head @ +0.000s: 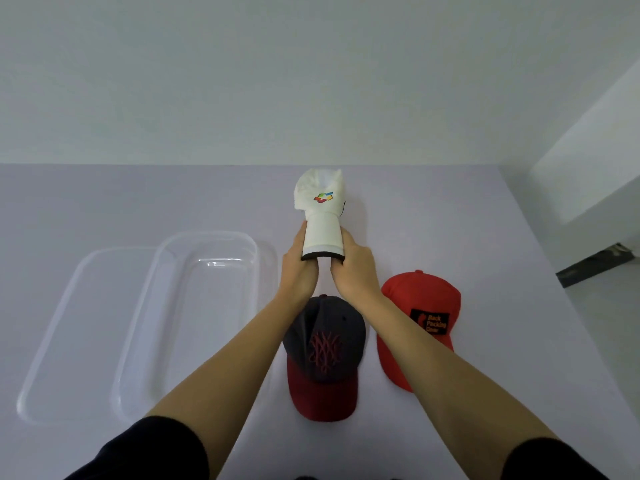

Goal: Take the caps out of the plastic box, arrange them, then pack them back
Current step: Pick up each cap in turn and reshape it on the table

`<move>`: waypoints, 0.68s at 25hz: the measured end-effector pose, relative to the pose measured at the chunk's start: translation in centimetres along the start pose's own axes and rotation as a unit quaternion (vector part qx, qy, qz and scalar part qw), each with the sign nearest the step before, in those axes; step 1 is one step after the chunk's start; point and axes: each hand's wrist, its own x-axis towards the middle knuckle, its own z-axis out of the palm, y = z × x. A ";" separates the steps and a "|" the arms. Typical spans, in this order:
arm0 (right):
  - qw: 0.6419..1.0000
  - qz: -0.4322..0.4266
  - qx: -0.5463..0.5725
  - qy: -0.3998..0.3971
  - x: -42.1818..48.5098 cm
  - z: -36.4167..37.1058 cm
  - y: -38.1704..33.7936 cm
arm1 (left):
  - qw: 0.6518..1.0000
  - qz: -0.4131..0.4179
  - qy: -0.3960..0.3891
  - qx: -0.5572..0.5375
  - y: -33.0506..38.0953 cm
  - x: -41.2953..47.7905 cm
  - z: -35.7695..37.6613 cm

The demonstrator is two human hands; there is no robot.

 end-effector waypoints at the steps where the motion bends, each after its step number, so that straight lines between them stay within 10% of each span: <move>1: 1.000 0.000 0.010 0.001 -0.2 -0.2 0.0 | 1.000 -0.002 0.008 0.007 0.3 -0.3 0.1; 7: 0.985 -0.033 -0.164 -0.052 -1.9 -3.1 4.0 | 0.924 -0.020 -0.293 0.245 1.4 1.0 -5.0; 11: 0.971 -0.094 -0.218 -0.020 -2.9 -2.6 3.6 | 0.987 0.025 -0.074 0.143 4.0 2.8 -6.3; 17: 0.939 -0.191 -0.276 0.071 -3.4 -2.3 2.6 | 0.974 0.005 -0.137 0.180 6.0 3.7 -6.7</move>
